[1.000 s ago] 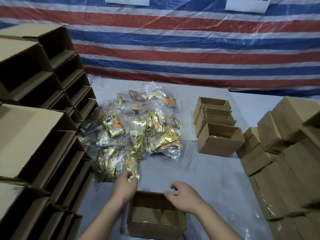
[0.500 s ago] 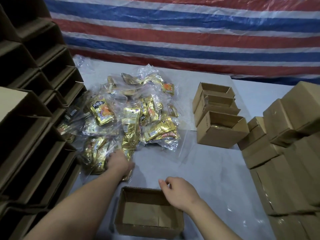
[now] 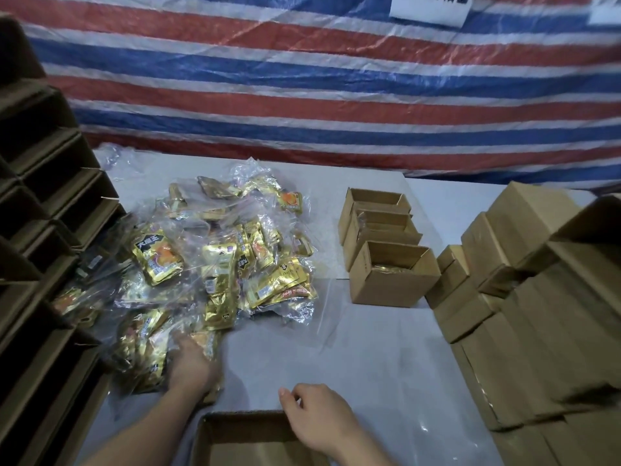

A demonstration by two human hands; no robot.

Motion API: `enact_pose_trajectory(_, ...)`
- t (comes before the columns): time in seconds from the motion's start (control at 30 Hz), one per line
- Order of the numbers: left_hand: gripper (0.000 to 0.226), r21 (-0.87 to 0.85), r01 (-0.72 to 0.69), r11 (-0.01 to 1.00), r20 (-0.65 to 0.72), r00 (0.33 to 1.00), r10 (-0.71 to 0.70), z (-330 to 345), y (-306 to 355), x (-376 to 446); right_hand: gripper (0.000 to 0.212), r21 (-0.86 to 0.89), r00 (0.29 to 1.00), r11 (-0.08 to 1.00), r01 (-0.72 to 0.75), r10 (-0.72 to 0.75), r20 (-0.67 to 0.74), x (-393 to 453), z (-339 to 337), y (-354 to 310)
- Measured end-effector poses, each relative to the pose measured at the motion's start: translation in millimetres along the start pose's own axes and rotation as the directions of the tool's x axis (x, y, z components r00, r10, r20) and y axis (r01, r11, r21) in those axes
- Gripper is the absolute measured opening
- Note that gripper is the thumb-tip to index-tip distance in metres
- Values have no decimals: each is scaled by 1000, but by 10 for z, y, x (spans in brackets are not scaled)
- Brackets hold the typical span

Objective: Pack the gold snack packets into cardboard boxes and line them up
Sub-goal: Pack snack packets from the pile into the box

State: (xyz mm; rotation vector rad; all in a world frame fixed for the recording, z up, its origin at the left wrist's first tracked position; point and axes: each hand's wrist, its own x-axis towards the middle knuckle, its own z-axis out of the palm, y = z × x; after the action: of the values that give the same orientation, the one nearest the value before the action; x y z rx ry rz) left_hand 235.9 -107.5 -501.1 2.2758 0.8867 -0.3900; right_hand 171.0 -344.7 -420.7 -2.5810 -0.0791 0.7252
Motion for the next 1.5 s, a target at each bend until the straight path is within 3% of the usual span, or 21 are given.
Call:
enact_pose_trajectory(0.2,123,-62,-46,997,28,998,47,-150,-39,-157,50,14,999,999,-33,32,5,-4,19,3)
enact_pose_trajectory(0.57,105,-243,101,965,134,989,-70,-612,177,-355,55,63,985,987,-149,142,95,23,-94,-41)
enact_pose_trajectory(0.7,86,-347,45,937,117,993,-4,-791,296,-503,60,73,984,984,-164,158,83,18,-113,-91)
enact_pose_trajectory(0.8,91,-440,-51,897,110,988,110,-928,436,-672,55,114,985,979,-167,161,56,-12,-162,-161)
enact_pose_trajectory(0.87,92,-463,-99,881,125,976,176,-1038,522,-791,43,235,988,961,-145,154,-20,8,-250,-259)
enact_pose_trajectory(0.93,87,-467,-146,872,133,963,233,-1133,584,-919,39,539,980,831,-140,193,-43,37,-412,-435)
enact_pose_trajectory(1.0,82,-458,-190,869,140,949,281,-1188,640,-1050,35,821,975,532,-206,181,128,55,-591,-649)
enact_pose_trajectory(1.07,78,-492,-173,853,185,937,297,-1193,691,-1161,42,902,966,344,-259,102,238,64,-675,-803)
enact_pose_trajectory(1.17,50,-653,-26,757,314,900,301,-1138,742,-1271,63,901,944,305,-309,-17,329,92,-636,-983)
enact_pose_trajectory(1.23,35,-655,-13,756,308,908,283,-1031,736,-1315,54,912,943,282,-299,-59,328,78,-620,-1075)
enact_pose_trajectory(1.33,47,-635,-43,771,206,953,223,-952,678,-1309,51,937,937,173,-303,-127,326,86,-615,-1088)
enact_pose_trajectory(1.43,40,-667,-33,744,281,914,292,-988,676,-1298,65,958,947,19,-286,-150,286,89,-589,-1051)
enact_pose_trajectory(1.5,34,-683,-63,728,314,874,370,-975,718,-1340,67,963,954,-23,-267,-146,261,113,-579,-1048)
